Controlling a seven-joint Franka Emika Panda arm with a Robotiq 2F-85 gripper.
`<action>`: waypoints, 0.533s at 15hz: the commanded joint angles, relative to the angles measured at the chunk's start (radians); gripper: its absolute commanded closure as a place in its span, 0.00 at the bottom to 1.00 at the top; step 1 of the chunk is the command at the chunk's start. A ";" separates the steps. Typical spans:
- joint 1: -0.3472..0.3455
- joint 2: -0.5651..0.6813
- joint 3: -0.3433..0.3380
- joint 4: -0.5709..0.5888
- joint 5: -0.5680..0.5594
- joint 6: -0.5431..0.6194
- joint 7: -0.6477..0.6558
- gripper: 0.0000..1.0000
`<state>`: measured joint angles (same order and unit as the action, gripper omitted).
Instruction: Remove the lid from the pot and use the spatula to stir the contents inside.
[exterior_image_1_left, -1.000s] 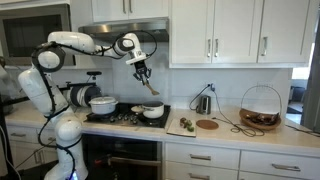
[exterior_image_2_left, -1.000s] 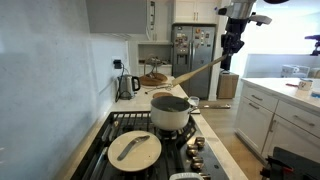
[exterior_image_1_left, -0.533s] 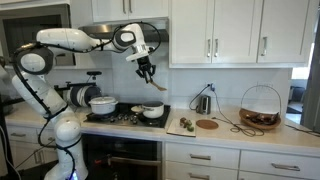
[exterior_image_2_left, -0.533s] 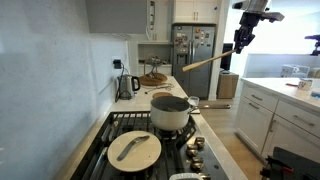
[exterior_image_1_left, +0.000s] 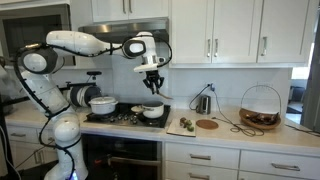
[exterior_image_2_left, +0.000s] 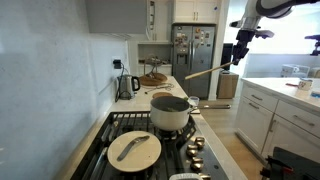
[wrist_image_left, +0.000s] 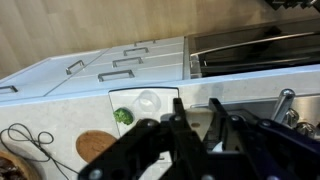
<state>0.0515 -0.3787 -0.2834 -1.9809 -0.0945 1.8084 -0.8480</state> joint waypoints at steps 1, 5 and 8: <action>-0.042 0.022 -0.015 -0.046 0.064 0.056 -0.074 0.92; -0.071 0.035 -0.020 -0.104 0.079 0.080 -0.158 0.92; -0.084 0.034 -0.009 -0.150 0.063 0.097 -0.191 0.92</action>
<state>-0.0071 -0.3387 -0.3130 -2.0884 -0.0375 1.8713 -0.9946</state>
